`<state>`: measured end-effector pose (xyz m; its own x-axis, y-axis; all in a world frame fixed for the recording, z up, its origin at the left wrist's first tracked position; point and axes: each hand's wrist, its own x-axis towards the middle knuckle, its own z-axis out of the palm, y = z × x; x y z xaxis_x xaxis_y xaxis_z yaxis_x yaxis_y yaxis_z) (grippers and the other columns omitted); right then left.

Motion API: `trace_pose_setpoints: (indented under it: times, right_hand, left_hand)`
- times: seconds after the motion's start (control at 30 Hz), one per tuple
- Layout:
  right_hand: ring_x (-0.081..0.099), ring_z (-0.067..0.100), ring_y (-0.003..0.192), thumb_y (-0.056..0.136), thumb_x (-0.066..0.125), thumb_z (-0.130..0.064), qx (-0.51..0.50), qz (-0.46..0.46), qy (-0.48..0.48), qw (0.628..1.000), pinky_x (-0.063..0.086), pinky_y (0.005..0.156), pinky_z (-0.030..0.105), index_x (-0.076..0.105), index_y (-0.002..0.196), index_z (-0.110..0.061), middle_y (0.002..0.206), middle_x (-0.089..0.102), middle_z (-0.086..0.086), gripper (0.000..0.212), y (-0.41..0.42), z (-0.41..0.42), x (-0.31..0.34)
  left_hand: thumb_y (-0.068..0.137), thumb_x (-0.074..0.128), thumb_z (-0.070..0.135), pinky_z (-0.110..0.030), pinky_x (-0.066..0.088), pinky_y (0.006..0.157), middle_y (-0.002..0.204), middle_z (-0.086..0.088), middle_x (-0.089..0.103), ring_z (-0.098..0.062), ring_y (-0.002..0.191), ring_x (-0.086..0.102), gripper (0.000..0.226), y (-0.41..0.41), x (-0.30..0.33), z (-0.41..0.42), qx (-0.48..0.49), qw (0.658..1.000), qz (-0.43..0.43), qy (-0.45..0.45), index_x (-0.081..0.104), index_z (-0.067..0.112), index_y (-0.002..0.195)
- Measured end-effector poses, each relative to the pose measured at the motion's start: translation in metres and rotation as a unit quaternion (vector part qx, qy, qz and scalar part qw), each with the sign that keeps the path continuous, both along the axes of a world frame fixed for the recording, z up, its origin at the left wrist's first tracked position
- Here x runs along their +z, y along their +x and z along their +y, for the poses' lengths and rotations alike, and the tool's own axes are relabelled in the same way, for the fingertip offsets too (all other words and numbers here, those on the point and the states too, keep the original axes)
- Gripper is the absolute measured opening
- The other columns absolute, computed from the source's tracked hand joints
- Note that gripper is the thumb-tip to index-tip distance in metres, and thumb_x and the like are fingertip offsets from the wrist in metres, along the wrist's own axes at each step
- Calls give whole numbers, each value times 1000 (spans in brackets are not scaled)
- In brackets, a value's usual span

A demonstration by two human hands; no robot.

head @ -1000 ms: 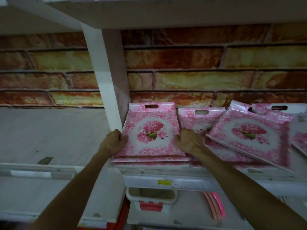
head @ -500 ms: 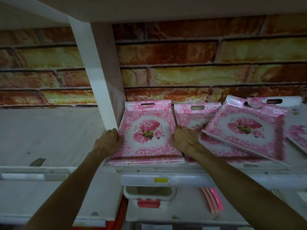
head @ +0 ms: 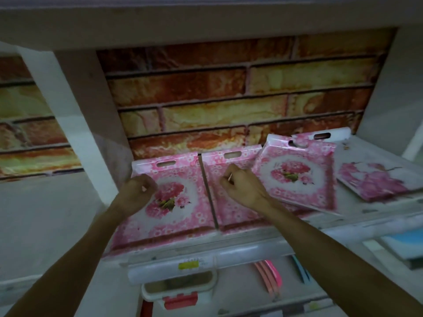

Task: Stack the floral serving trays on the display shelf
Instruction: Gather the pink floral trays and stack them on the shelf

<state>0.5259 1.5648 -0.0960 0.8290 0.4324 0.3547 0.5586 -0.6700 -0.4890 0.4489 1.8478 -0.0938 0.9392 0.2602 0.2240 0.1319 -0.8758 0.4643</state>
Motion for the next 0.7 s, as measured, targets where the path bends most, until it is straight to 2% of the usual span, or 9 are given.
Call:
trace_pose_setpoints:
  times: [0.1, 0.2, 0.23, 0.33, 0.47, 0.53, 0.6, 0.7]
  right_hand:
    - [61, 15, 58, 97, 53, -35, -17, -3, 50, 999, 49, 57, 33, 51, 83, -21, 55, 61, -7, 20, 2, -35, 8]
    - [56, 13, 53, 95, 57, -35, -62, -10, 105, 993, 43, 54, 31, 54, 82, -20, 51, 55, -9, 19, 6, -70, 8]
    - [56, 13, 54, 94, 58, -35, -78, -13, 118, 990, 44, 55, 31, 55, 81, -21, 52, 55, -9, 19, 6, -81, 9]
    - [60, 16, 57, 94, 60, -33, -114, -2, 145, 983, 47, 60, 31, 56, 79, -20, 56, 60, -6, 21, 12, -112, 8]
    - [68, 14, 66, 93, 58, -39, -150, 6, 183, 972, 53, 64, 32, 57, 81, -20, 65, 68, -5, 23, 22, -150, 4]
    - [63, 6, 59, 95, 58, -35, -175, 0, 180, 968, 45, 56, 24, 56, 83, -19, 60, 63, -10, 21, 26, -166, 3]
    - [54, 1, 52, 96, 58, -32, -190, -7, 173, 966, 36, 50, 20, 56, 84, -17, 55, 56, -13, 19, 29, -180, 2]
    - [54, 5, 54, 96, 58, -34, -206, -3, 156, 966, 36, 49, 20, 56, 87, -18, 59, 56, -10, 18, 35, -198, -2]
  left_hand:
    - [95, 56, 24, -28, 49, 69, 85, 4, 68, -16, 76, 66, 12, 17, 5, -38, -41, 992, -10, -117, 65, 22, 87]
    - [95, 58, 21, -26, 53, 60, 87, -4, 71, -20, 69, 68, 11, 35, 5, -73, -92, 974, -3, -205, 68, 16, 93]
    - [96, 58, 19, -27, 53, 59, 89, -6, 70, -21, 69, 68, 12, 42, 5, -85, -112, 970, 4, -215, 67, 13, 95]
    - [97, 55, 12, -26, 50, 70, 87, -3, 67, -20, 77, 63, 14, 60, 6, -120, -144, 960, 17, -239, 66, 3, 99]
    - [95, 57, 18, -30, 52, 71, 95, -4, 68, -18, 77, 65, 12, 83, 5, -160, -162, 951, 56, -256, 66, 10, 98]
    - [94, 58, 19, -35, 52, 75, 90, -4, 69, -21, 80, 65, 13, 92, 4, -178, -167, 955, 64, -238, 67, 16, 86]
    - [93, 58, 19, -37, 51, 80, 79, -4, 67, -19, 78, 62, 23, 100, 5, -195, -179, 961, 67, -201, 66, 19, 72]
    - [93, 59, 27, -32, 46, 78, 82, 1, 62, -16, 80, 59, 18, 114, 5, -210, -183, 954, 96, -219, 61, 24, 75]
